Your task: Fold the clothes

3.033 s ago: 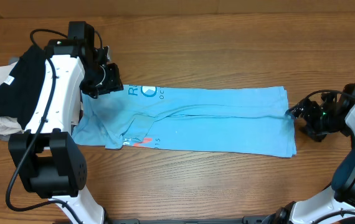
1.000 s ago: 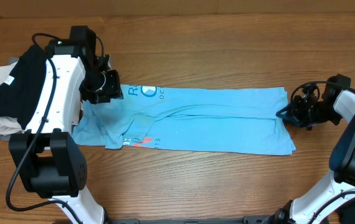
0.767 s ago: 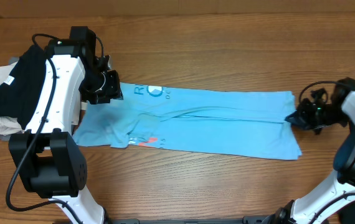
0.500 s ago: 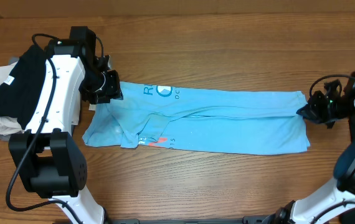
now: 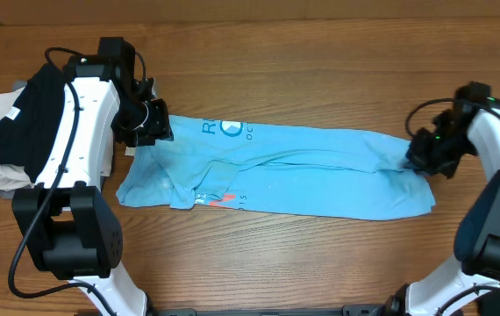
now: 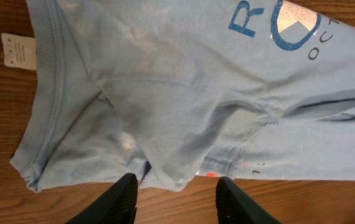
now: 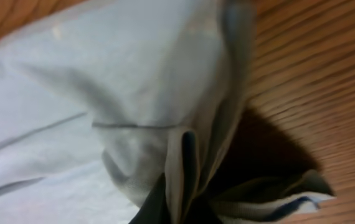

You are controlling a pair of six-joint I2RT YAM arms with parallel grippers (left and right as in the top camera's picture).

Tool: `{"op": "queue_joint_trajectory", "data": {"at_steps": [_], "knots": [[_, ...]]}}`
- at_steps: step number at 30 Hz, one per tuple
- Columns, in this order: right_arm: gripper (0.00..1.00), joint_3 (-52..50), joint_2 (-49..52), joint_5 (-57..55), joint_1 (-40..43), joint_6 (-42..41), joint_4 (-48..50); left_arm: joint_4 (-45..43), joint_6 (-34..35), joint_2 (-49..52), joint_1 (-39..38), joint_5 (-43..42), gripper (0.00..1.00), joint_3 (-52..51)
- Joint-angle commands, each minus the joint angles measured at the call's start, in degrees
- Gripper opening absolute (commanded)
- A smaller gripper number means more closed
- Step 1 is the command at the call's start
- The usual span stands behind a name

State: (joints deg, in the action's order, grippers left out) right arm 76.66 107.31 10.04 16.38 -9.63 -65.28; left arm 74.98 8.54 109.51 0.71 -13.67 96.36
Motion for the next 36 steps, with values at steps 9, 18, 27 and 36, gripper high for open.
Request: {"op": "queue_joint_trajectory", "data": {"at_steps": [9, 18, 27, 36], "knots": [[0.04, 0.76, -1.03, -5.51, -15.98, -5.77, 0.55, -0.20, -0.68, -0.13, -0.42, 0.11, 0.45, 0.17], [0.04, 0.76, -1.03, -5.49, -24.63, -9.88, 2.23, -0.20, -0.68, -0.13, -0.42, 0.11, 0.45, 0.17], [0.04, 0.76, -1.03, -4.81, -32.20, -14.91, 4.13, -0.17, -0.68, -0.13, -0.42, 0.11, 0.45, 0.17], [0.10, 0.76, -1.01, -2.97, -35.65, -16.17, 5.03, -0.20, -0.68, -0.13, -0.42, 0.11, 0.45, 0.17]]}}
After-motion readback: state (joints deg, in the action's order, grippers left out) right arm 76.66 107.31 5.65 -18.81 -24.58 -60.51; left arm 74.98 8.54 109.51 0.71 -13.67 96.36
